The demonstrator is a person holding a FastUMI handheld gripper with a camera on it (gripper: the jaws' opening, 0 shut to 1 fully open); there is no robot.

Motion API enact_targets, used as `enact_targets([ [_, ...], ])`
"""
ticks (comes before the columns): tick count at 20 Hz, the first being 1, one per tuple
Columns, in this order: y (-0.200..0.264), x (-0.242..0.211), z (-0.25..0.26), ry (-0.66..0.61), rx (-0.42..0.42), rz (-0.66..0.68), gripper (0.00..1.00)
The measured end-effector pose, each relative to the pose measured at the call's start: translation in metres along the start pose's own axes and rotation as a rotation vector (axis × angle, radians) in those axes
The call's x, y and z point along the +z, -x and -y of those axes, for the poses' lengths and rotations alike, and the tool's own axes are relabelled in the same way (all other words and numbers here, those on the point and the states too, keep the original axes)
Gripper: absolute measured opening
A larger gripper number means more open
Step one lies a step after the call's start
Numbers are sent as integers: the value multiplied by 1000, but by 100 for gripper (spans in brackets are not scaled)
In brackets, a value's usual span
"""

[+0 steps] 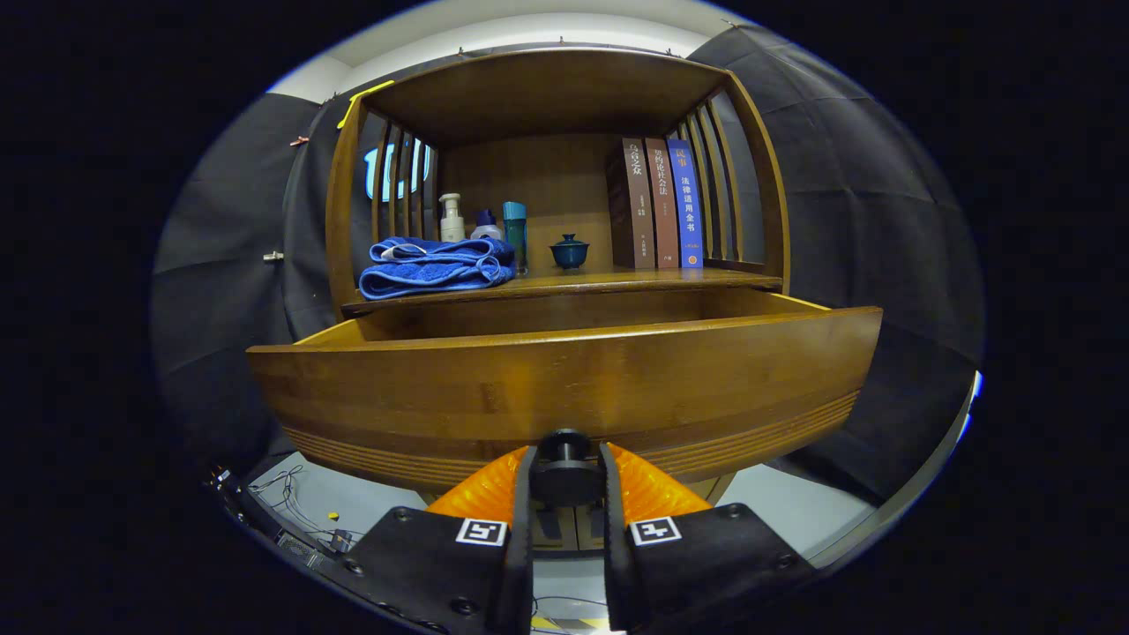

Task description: Pull open the drawer, take out the items inside it, and place them on the countertop above the cabinet.

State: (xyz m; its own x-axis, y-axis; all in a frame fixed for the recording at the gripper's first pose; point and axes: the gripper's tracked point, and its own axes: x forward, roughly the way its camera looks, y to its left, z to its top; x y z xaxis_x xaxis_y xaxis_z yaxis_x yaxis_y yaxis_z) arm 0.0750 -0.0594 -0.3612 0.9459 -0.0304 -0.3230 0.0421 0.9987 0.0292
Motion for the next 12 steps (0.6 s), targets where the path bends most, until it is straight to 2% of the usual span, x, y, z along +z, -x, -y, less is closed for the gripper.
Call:
enact_targets([
  [12, 17, -10, 1, -1, 7, -28, 38],
])
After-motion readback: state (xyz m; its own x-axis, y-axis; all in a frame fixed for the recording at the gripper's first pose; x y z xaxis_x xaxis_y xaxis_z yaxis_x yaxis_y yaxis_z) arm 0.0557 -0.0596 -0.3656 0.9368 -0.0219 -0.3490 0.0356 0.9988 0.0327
